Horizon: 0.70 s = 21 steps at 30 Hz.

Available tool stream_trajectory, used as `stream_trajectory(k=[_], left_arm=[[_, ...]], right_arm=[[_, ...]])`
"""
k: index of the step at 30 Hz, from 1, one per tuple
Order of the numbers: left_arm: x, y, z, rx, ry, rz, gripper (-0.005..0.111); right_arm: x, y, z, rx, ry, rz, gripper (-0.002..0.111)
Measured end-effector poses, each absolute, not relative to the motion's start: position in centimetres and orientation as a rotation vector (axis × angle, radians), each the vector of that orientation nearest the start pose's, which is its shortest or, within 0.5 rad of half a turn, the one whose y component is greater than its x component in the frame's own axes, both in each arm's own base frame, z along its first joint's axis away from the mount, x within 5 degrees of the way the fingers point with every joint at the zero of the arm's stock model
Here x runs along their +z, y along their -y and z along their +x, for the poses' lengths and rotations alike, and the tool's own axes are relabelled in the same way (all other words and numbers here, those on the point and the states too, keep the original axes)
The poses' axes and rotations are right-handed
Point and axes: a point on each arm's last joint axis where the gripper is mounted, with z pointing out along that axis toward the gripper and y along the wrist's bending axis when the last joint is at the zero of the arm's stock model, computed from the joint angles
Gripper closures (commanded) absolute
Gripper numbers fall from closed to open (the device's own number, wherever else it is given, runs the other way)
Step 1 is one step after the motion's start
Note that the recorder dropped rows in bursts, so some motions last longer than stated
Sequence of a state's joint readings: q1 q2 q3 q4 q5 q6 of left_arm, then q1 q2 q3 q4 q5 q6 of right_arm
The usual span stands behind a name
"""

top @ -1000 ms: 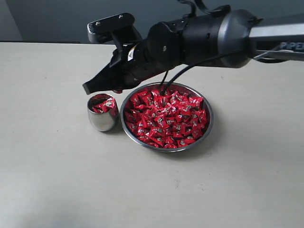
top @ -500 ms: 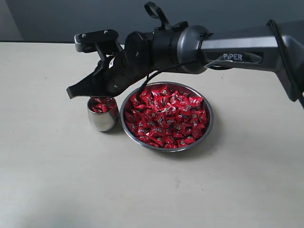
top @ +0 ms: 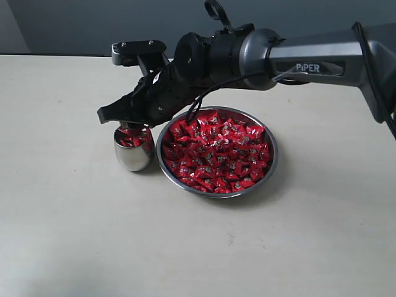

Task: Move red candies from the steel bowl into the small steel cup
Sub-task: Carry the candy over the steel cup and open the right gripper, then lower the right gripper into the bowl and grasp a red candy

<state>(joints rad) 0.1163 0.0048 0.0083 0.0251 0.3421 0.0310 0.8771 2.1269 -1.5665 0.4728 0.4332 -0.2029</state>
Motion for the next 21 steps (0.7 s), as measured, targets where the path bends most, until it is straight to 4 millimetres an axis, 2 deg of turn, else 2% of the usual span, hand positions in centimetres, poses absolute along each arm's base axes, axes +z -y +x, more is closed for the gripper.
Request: stream_trajectory(k=[6, 12, 16, 21], left_arm=[[17.9, -0.7, 5.3, 0.128, -1.84, -0.063, 0.106], [17.9, -0.7, 5.3, 0.128, -1.84, -0.063, 0.106], [17.9, -0.7, 5.3, 0.128, -1.84, -0.063, 0.106], [17.9, -0.7, 5.3, 0.128, -1.84, -0.063, 0.106]], right_arm=[[18.3, -37.5, 28.9, 0.704, -2.374, -0.897, 0.069], [21.5, -36.8, 28.8, 0.694, -2.295, -0.922, 0.069], [23.5, -35.4, 28.8, 0.637, -2.287, -0.977, 0.069], [23.6, -32.7, 29.8, 0.487, -2.404, -0.993, 0.069]])
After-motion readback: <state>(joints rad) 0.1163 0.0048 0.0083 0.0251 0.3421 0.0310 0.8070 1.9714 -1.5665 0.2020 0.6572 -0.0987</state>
